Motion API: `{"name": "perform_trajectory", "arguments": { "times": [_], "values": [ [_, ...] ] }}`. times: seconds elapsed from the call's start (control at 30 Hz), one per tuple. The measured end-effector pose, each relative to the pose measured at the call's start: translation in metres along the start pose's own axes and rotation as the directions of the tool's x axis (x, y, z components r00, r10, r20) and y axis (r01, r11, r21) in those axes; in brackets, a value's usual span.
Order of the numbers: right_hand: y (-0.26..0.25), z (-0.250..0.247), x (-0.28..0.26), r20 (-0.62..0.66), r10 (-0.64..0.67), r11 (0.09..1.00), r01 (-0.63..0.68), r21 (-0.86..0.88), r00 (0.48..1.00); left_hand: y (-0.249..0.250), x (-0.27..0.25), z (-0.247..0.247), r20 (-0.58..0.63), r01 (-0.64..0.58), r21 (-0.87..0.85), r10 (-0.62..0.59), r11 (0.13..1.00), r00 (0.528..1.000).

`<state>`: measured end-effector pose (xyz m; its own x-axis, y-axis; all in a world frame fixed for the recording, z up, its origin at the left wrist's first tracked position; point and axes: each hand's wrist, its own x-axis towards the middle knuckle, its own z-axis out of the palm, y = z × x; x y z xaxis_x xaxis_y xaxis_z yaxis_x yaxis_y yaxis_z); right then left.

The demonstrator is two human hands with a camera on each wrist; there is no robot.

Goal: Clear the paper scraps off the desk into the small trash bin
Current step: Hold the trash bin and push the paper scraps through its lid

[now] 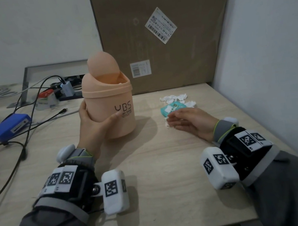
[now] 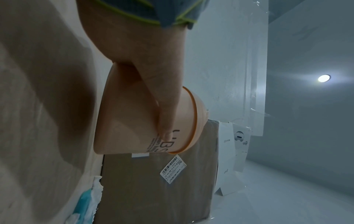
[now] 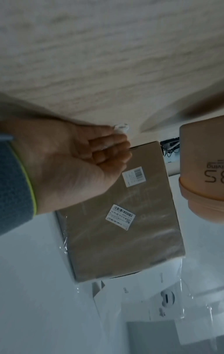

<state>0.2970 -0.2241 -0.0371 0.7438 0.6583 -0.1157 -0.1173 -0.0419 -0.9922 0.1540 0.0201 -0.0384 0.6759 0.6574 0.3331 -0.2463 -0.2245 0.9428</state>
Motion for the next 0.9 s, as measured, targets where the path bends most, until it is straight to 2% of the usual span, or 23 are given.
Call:
{"name": "perform_trajectory", "arguments": {
  "times": [0.1,0.2,0.33,0.4,0.43,0.47,0.53,0.63,0.7,0.77,0.83,0.9],
  "values": [
    [0.000,0.000,0.003,-0.080,-0.136,0.990,0.134,-0.036,0.987,0.000,-0.001,0.002,0.010,-0.001,-0.002,0.001,1.000,1.000],
    [-0.004,-0.003,0.005,-0.302,-0.272,0.960,0.238,-0.146,0.914,0.001,-0.002,0.004,0.019,-0.006,-0.003,0.006,1.000,1.000],
    [-0.007,-0.015,0.013,-0.531,-0.360,0.928,0.234,-0.291,0.767,-0.001,-0.002,0.006,0.021,-0.011,0.002,0.011,1.000,1.000],
    [-0.012,-0.020,0.020,-0.573,-0.375,0.917,0.200,-0.345,0.729,-0.003,0.000,0.007,0.019,-0.015,0.007,0.014,1.000,1.000],
    [-0.016,-0.023,0.025,-0.570,-0.383,0.905,0.172,-0.390,0.727,-0.004,0.001,0.007,0.016,-0.017,0.009,0.017,1.000,1.000],
    [-0.020,-0.026,0.032,-0.551,-0.390,0.886,0.137,-0.442,0.738,-0.004,0.001,0.007,0.015,-0.018,0.012,0.017,1.000,1.000],
    [-0.029,-0.032,0.049,-0.470,-0.384,0.802,0.035,-0.596,0.795,-0.005,0.002,0.008,0.011,-0.021,0.017,0.021,1.000,1.000],
    [-0.033,-0.042,0.082,-0.302,-0.273,0.557,-0.106,-0.824,0.914,-0.008,0.004,0.007,0.003,-0.017,0.023,0.017,1.000,1.000],
    [-0.034,-0.042,0.103,-0.208,-0.144,0.421,-0.130,-0.898,0.967,-0.011,0.008,0.006,0.000,-0.014,0.033,0.014,0.999,1.000],
    [-0.037,-0.038,0.117,-0.143,-0.005,0.325,-0.133,-0.936,0.990,-0.013,0.010,0.006,-0.005,-0.012,0.038,0.012,0.999,1.000],
    [-0.039,-0.035,0.128,-0.104,0.100,0.255,-0.127,-0.959,0.990,-0.014,0.011,0.006,-0.009,-0.014,0.040,0.015,0.999,1.000],
    [-0.041,-0.031,0.126,-0.063,0.208,0.248,-0.115,-0.962,0.976,-0.015,0.010,0.007,-0.011,-0.010,0.034,0.011,0.999,1.000]
  ]
}}
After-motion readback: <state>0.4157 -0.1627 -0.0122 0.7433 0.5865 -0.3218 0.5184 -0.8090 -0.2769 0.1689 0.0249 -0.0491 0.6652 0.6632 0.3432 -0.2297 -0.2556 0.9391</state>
